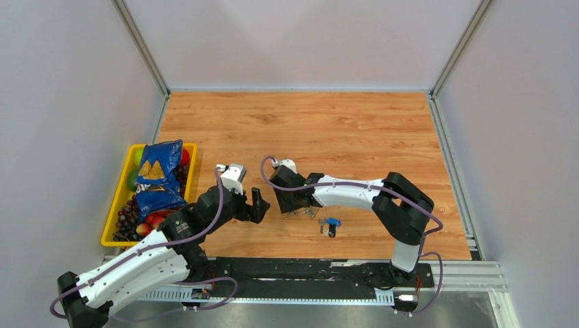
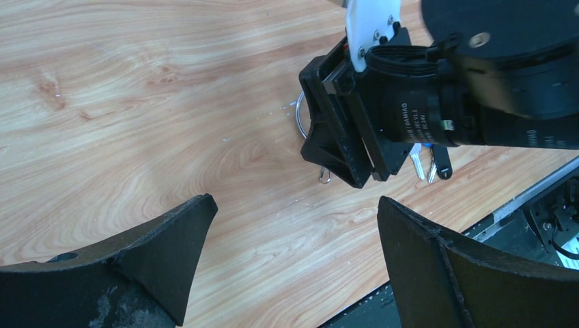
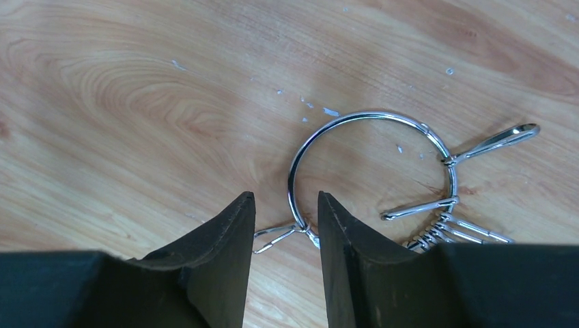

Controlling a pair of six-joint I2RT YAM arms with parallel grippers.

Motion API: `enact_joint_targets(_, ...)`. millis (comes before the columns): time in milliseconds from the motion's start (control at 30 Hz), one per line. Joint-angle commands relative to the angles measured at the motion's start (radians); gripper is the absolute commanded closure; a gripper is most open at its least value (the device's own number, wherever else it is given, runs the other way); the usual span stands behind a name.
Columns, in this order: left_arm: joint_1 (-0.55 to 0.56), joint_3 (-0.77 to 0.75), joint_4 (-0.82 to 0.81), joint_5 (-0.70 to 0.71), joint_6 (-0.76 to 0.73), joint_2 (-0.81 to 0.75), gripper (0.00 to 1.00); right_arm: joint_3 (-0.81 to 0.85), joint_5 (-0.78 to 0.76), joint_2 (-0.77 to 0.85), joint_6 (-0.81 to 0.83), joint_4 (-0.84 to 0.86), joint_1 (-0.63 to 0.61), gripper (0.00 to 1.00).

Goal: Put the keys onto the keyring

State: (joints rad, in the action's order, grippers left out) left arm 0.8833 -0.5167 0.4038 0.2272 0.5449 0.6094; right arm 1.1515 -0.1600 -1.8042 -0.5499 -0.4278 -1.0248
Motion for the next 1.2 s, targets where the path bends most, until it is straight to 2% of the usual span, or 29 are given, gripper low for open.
enact_joint_targets(0,0.000,-0.004,0.012,0.011,0.013,-0.028,0.00,0.034,-0.041,-0.032,-0.056,0.031,-0.011,0.59)
enact_joint_targets(700,0.001,0.004,0.008,0.012,0.014,-0.034,0.00,0.006,-0.213,-0.116,-0.081,-0.055,-0.108,0.69)
enact_joint_targets(867,0.000,0.004,0.009,0.014,0.015,-0.033,0.00,-0.012,-0.222,-0.120,-0.087,-0.058,-0.113,0.84)
enact_joint_targets(967,0.002,0.003,0.012,0.016,0.015,-0.035,0.00,-0.032,-0.227,-0.119,-0.094,-0.057,-0.114,0.88)
enact_joint_targets(1033,0.001,0.003,0.013,0.017,0.015,-0.033,0.00,-0.043,-0.226,-0.117,-0.099,-0.055,-0.113,0.98)
enact_joint_targets(1167,0.000,0.004,0.012,0.021,0.015,-0.033,0.00,-0.059,-0.229,-0.092,-0.098,-0.030,-0.118,1.00)
